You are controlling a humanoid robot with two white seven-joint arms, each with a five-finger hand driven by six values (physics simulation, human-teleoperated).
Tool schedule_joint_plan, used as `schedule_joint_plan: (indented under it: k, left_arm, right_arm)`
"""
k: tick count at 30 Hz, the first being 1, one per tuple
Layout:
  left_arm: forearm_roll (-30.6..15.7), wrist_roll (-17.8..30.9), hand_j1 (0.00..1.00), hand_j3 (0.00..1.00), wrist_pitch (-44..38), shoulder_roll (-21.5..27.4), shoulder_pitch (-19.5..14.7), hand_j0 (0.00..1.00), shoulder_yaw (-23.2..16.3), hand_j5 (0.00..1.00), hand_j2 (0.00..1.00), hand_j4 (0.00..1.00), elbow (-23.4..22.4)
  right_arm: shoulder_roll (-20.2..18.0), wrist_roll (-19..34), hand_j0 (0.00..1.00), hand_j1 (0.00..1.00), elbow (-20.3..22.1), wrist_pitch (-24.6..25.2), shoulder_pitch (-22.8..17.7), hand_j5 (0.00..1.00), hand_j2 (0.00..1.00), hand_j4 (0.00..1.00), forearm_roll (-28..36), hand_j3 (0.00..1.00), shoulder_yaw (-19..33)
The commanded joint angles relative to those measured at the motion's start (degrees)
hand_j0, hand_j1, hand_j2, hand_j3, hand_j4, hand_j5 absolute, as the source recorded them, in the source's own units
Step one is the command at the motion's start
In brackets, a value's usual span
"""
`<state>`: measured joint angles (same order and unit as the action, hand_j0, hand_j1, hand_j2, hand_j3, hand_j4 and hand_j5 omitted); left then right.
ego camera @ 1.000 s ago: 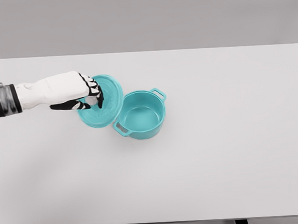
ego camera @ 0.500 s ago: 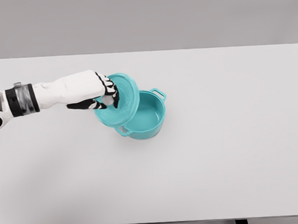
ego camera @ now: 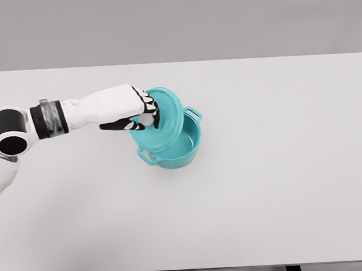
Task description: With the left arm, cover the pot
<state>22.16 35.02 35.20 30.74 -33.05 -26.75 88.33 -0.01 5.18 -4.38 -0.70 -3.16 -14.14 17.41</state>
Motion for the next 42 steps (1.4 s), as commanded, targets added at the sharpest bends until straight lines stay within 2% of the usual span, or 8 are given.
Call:
schedule_joint_plan:
  k: [1,13,25,42]
  left_arm:
    - [0.4,0.0,0.43,0.43,-0.2,-1.4,0.0,0.43,0.0,0.43,0.43,0.43,-0.7]
    - [2.2,0.0,0.43,0.43,-0.2,-4.3,0.0,0.43,-0.1,0.43,0.43,0.43,-2.4]
    - [2.2,0.0,0.43,0.43,-0.2,-4.1,0.4,0.43,-0.3,0.43,0.43,0.43,-2.6]
    - [2.1,0.0,0.51,0.51,-0.2,-4.0,0.6,0.51,-0.4,0.51,0.51,0.51,-2.6]
  right_arm:
    - [0.0,0.0,1.00,1.00,0.0,0.0,0.0,1.00,1.00,1.00,0.0,1.00,0.0]
    - [0.0,0.0,1.00,1.00,0.0,0.0,0.0,1.00,1.00,1.00,0.0,1.00,0.0]
    - [0.0,0.0,1.00,1.00,0.0,0.0,0.0,1.00,1.00,1.00,0.0,1.00,0.0]
    - [0.0,0.0,1.00,1.00,0.0,0.0,0.0,1.00,1.00,1.00,0.0,1.00,0.0]
